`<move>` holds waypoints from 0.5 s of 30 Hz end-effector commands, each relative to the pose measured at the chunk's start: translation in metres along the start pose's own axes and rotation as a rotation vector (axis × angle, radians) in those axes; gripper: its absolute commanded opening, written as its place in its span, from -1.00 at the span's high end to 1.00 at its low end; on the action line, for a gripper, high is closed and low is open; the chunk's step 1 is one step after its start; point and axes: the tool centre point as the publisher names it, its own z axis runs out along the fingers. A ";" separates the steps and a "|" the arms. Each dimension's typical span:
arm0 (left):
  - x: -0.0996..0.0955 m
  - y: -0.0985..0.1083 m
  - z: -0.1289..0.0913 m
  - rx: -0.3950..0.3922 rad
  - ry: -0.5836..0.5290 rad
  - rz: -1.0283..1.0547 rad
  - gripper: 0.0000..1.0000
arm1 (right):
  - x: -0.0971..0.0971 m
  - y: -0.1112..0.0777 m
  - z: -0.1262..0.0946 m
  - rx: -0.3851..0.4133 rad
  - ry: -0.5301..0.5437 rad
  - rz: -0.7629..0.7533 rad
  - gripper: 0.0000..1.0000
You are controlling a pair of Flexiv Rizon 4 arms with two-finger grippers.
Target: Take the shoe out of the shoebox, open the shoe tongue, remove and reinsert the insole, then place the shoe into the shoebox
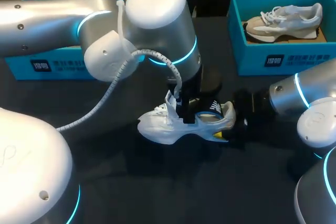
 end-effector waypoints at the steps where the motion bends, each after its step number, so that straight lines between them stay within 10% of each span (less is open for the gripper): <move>1: 0.007 -0.008 0.006 -0.056 -0.104 -0.015 -1.00 | -0.002 -0.003 0.004 0.003 -0.002 0.000 1.00; 15: 0.009 -0.021 0.015 -0.028 -0.235 -0.068 -1.00 | -0.002 -0.003 0.004 0.003 -0.002 0.000 1.00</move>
